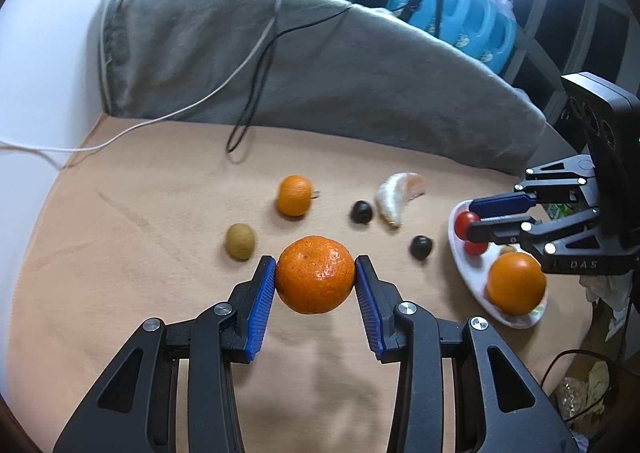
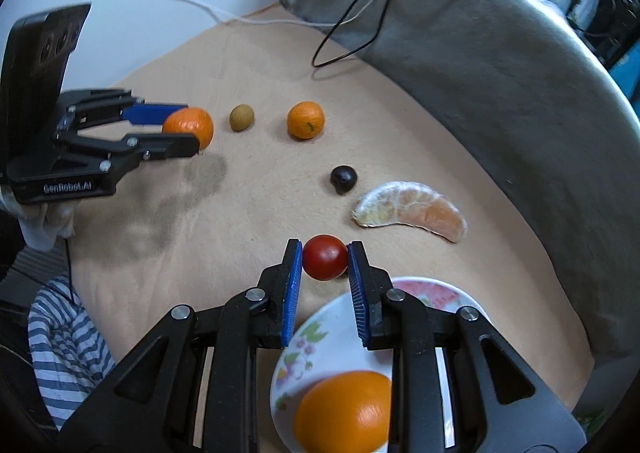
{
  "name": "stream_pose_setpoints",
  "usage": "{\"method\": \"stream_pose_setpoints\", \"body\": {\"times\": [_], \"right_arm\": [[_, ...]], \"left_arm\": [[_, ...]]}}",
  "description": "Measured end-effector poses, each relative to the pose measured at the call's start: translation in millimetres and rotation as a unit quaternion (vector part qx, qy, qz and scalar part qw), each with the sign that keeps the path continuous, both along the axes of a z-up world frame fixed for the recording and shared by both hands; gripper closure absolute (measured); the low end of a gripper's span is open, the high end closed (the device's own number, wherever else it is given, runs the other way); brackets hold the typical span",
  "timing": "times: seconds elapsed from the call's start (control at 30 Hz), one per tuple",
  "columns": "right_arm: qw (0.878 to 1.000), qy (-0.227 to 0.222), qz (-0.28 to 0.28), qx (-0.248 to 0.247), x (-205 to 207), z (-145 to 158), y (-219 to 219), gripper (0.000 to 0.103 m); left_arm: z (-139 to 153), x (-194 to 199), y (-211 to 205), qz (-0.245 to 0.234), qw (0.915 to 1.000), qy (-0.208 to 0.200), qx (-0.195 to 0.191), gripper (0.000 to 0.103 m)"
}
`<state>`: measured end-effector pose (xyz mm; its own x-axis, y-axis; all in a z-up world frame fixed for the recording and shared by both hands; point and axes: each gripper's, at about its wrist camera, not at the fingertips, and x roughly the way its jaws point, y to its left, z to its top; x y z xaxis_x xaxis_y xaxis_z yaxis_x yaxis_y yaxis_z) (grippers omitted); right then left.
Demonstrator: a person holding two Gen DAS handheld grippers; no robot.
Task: Organize fruits
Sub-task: 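Carry the tangerine and cherry tomato onto the plate and open both tools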
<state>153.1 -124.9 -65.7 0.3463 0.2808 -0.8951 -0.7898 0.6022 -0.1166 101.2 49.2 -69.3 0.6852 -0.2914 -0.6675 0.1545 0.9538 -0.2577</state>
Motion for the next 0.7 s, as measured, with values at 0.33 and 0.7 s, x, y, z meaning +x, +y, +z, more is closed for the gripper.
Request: {"method": "stream_pose_setpoints", "body": {"times": [0.33,0.7], "right_arm": [[0.998,-0.010,-0.050,0.042,2.0,21.8,-52.8,0.079],[0.989,-0.009,-0.120,0.090,2.2,31.8,-113.7,0.079]], "left_arm": [[10.1,-9.1,-43.3,-0.040,0.9991,-0.012,-0.008,0.064],[14.6,-8.8,-87.5,-0.081,0.9964,-0.017,-0.016,0.064]]}}
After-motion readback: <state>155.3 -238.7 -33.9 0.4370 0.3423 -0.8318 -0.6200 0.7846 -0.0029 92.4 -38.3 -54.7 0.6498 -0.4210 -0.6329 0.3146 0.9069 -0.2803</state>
